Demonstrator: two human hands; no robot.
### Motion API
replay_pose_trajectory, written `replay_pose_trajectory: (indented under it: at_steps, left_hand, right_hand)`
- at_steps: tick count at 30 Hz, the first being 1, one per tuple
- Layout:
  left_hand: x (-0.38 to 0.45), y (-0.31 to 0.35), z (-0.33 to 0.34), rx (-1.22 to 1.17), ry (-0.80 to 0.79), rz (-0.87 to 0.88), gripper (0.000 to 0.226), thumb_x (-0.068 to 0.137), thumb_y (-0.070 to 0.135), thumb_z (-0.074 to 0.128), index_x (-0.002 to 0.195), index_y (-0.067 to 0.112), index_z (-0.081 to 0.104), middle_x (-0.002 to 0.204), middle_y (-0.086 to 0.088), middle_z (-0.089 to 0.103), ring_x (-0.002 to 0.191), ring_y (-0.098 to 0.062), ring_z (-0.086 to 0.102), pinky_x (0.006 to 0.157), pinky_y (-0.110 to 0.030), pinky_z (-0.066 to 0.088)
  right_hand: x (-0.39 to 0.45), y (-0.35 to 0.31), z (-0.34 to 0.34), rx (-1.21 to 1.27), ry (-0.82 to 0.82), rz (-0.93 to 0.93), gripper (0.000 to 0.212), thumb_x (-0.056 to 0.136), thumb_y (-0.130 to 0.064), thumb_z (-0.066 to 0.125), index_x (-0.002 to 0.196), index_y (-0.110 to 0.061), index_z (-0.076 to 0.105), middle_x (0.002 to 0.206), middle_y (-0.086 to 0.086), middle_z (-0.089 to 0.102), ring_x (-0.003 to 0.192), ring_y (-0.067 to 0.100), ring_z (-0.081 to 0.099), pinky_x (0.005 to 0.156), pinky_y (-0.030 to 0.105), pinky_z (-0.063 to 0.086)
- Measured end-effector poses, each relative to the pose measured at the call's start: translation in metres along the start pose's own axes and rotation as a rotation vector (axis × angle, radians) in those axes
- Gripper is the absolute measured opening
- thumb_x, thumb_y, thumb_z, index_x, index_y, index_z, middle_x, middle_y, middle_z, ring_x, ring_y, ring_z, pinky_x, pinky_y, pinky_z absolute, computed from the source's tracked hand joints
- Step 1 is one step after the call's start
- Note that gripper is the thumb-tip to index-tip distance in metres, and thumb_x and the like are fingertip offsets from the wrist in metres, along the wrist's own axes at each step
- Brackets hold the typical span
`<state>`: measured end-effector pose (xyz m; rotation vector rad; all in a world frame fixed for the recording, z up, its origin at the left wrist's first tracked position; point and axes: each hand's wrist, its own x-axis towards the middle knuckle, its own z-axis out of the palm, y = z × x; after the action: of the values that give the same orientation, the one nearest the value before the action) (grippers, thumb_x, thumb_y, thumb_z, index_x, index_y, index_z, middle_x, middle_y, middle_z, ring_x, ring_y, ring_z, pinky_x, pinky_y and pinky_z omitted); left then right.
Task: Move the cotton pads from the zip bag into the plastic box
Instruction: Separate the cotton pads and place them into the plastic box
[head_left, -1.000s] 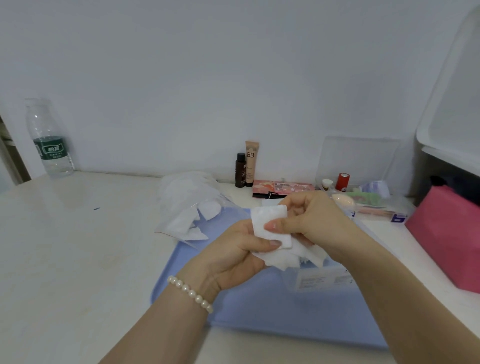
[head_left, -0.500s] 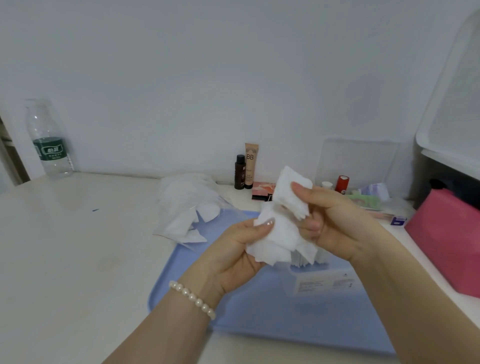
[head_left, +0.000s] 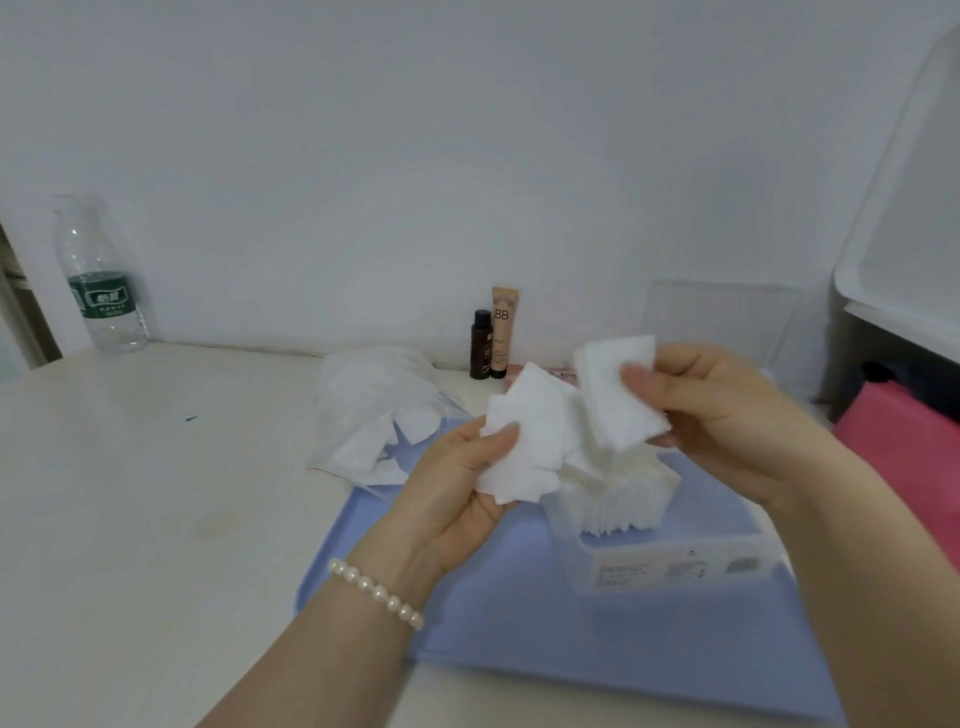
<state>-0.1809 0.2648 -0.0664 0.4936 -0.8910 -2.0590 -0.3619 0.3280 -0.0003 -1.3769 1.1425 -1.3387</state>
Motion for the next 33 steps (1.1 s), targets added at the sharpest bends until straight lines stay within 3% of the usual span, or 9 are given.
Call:
replay_pose_trajectory:
  at_steps: [2,3,6,11,14,21,25,29,33]
  left_hand:
    - [-0.001,-0.001,0.000,0.102,-0.006,-0.018,0.019,0.089,-0.001,0.049,0.096,-0.002,0.066,0.092,-0.014,0.072,0.078,-0.021,0.069,0.069,-0.028,0.057]
    - [-0.001,-0.002,0.000,0.138,-0.016,-0.034,0.019,0.089,-0.002,0.048,0.095,-0.002,0.066,0.090,-0.014,0.072,0.077,-0.020,0.069,0.068,-0.028,0.056]
    - [-0.003,-0.004,0.003,0.218,-0.070,-0.079,0.023,0.088,-0.007,0.047,0.101,-0.003,0.065,0.095,-0.015,0.069,0.083,-0.021,0.067,0.072,-0.029,0.056]
    - [-0.004,-0.004,0.003,0.250,-0.182,-0.136,0.043,0.075,-0.013,0.056,0.118,-0.012,0.056,0.118,-0.026,0.060,0.100,-0.031,0.062,0.078,-0.033,0.057]
    - [-0.003,-0.004,0.001,0.272,-0.181,-0.142,0.045,0.067,-0.010,0.054,0.112,-0.008,0.061,0.115,-0.027,0.061,0.099,-0.032,0.063,0.080,-0.034,0.055]
    - [-0.004,-0.005,-0.002,0.275,-0.264,-0.143,0.045,0.066,-0.013,0.049,0.104,0.000,0.068,0.107,-0.021,0.065,0.095,-0.027,0.066,0.082,-0.034,0.055]
    - [-0.003,-0.005,-0.003,0.250,-0.276,-0.141,0.044,0.068,-0.012,0.050,0.106,0.000,0.067,0.107,-0.021,0.065,0.095,-0.027,0.066,0.083,-0.034,0.054]
    - [-0.003,-0.006,-0.003,0.259,-0.282,-0.137,0.046,0.066,-0.014,0.050,0.108,-0.001,0.064,0.104,-0.021,0.064,0.092,-0.026,0.065,0.081,-0.033,0.054]
    - [-0.003,-0.004,-0.004,0.258,-0.302,-0.140,0.051,0.066,-0.015,0.050,0.115,-0.003,0.061,0.107,-0.021,0.061,0.095,-0.027,0.063,0.084,-0.033,0.053]
  right_hand:
    - [-0.004,-0.002,0.006,-0.255,-0.068,0.022,0.029,0.070,-0.031,0.077,0.092,-0.012,0.075,0.094,0.012,0.073,0.085,0.022,0.065,0.079,0.035,0.049]
    - [-0.006,-0.003,0.012,-0.311,-0.078,0.037,0.019,0.077,-0.022,0.072,0.093,-0.013,0.074,0.095,0.009,0.073,0.089,0.021,0.067,0.084,0.034,0.049]
    - [-0.006,-0.003,0.021,-0.390,-0.053,0.061,0.017,0.079,-0.005,0.067,0.092,-0.014,0.073,0.088,0.010,0.073,0.081,0.019,0.068,0.077,0.029,0.054]
    - [-0.003,-0.001,0.025,-0.470,0.009,0.147,0.015,0.068,-0.002,0.077,0.077,-0.012,0.070,0.063,0.005,0.068,0.059,0.013,0.062,0.059,0.024,0.052]
    - [-0.003,0.000,0.025,-0.506,0.024,0.160,0.013,0.068,-0.002,0.077,0.071,-0.012,0.070,0.058,0.000,0.067,0.051,0.007,0.059,0.050,0.022,0.048]
    - [-0.002,0.002,0.024,-0.598,0.000,0.114,0.009,0.068,-0.009,0.079,0.072,-0.015,0.075,0.065,-0.003,0.068,0.045,0.002,0.051,0.049,0.024,0.045]
    - [0.000,0.004,0.025,-0.654,0.037,0.095,0.019,0.066,-0.009,0.081,0.075,-0.019,0.069,0.064,-0.005,0.060,0.048,0.001,0.050,0.049,0.021,0.044]
    - [0.000,0.004,0.029,-0.811,0.034,0.063,0.027,0.065,-0.014,0.083,0.078,-0.026,0.063,0.070,-0.007,0.056,0.061,0.007,0.049,0.062,0.021,0.043]
    - [-0.001,0.001,0.032,-0.888,0.041,0.001,0.030,0.066,-0.015,0.083,0.072,-0.032,0.059,0.078,-0.011,0.058,0.069,0.004,0.052,0.060,0.012,0.040]
